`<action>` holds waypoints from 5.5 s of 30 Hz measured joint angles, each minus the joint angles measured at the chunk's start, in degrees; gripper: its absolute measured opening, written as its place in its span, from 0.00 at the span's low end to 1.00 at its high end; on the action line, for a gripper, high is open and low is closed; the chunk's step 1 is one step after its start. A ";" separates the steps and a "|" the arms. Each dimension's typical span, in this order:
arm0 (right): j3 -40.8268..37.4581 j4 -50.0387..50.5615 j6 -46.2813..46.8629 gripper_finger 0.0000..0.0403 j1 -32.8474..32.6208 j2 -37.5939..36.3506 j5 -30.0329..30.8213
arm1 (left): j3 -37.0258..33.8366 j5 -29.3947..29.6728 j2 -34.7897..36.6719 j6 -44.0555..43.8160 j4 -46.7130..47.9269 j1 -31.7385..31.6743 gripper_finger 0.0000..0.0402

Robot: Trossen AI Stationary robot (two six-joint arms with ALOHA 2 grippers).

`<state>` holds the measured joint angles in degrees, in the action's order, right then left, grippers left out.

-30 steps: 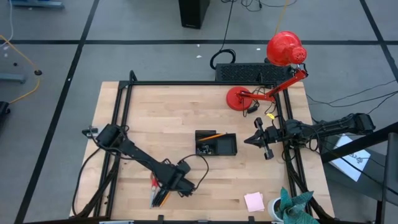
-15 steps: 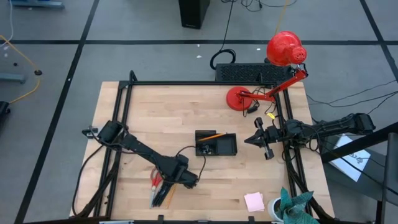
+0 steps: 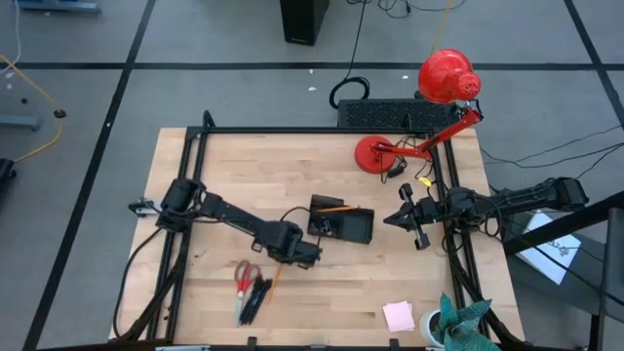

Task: Pick and place office supplies into organizer
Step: Put the orange pencil into the desk organizer, then adjust the orange pencil in the organizer bin

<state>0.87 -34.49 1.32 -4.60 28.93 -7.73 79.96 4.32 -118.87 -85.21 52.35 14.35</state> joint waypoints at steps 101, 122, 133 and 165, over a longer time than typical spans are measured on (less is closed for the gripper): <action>0.01 2.77 1.89 0.00 0.00 1.75 0.02 | 0.16 -11.55 6.54 91.99 -56.71 -20.37 0.09; 0.01 2.65 2.59 0.00 0.00 1.75 -0.02 | 0.14 -10.00 6.34 87.98 -50.39 -20.11 0.09; 0.01 2.64 2.59 0.00 0.00 1.75 -0.04 | 0.14 -9.37 6.34 87.21 -50.45 -20.11 0.19; 0.01 2.28 3.61 0.00 0.00 1.88 -0.08 | 0.11 23.11 23.14 63.66 -14.74 14.44 0.02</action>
<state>0.87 -32.22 4.93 -4.60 30.81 -7.80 80.07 27.43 -95.73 -21.55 37.60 28.79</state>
